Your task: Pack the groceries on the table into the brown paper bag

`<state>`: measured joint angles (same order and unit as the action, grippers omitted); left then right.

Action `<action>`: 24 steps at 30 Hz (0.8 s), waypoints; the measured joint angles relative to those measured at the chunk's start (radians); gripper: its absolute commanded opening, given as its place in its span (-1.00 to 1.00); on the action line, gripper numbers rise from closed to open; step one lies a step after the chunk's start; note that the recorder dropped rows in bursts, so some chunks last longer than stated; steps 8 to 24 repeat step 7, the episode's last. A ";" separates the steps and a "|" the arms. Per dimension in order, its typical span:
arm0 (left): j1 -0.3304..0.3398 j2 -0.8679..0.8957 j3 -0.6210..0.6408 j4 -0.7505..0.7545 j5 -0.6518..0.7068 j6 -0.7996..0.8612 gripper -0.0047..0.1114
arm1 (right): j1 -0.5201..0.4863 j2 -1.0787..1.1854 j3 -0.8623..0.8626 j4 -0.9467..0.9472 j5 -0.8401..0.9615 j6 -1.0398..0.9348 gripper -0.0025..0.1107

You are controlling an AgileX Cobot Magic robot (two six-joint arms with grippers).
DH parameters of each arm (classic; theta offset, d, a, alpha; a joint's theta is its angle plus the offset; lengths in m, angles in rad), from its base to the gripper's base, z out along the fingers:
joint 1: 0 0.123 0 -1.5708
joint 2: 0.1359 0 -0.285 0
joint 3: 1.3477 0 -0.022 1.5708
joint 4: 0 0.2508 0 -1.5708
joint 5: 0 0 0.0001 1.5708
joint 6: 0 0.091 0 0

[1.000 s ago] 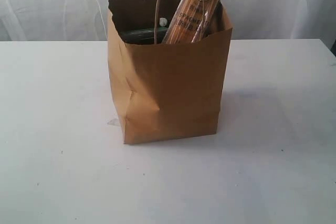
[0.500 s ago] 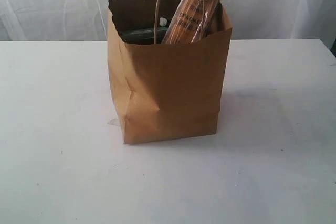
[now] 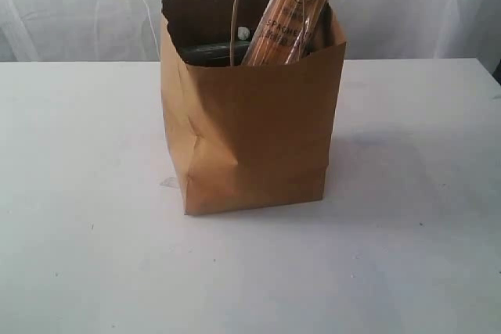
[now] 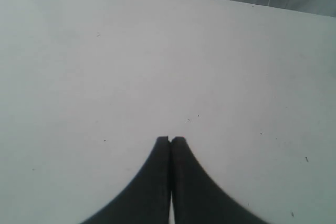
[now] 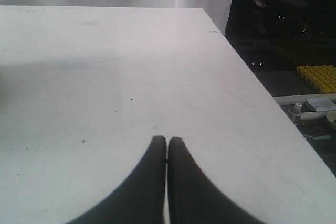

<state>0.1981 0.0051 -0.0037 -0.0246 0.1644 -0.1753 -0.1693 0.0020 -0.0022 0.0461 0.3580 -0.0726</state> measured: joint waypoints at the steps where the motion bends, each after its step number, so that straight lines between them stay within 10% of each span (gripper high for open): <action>1: 0.000 0.000 0.000 0.000 0.032 0.000 -0.92 | 0.000 0.000 0.000 0.000 0.000 0.000 -0.96; 24: 0.000 0.000 0.000 0.000 0.130 0.000 -0.92 | 0.000 0.000 0.000 0.000 0.000 0.000 -0.96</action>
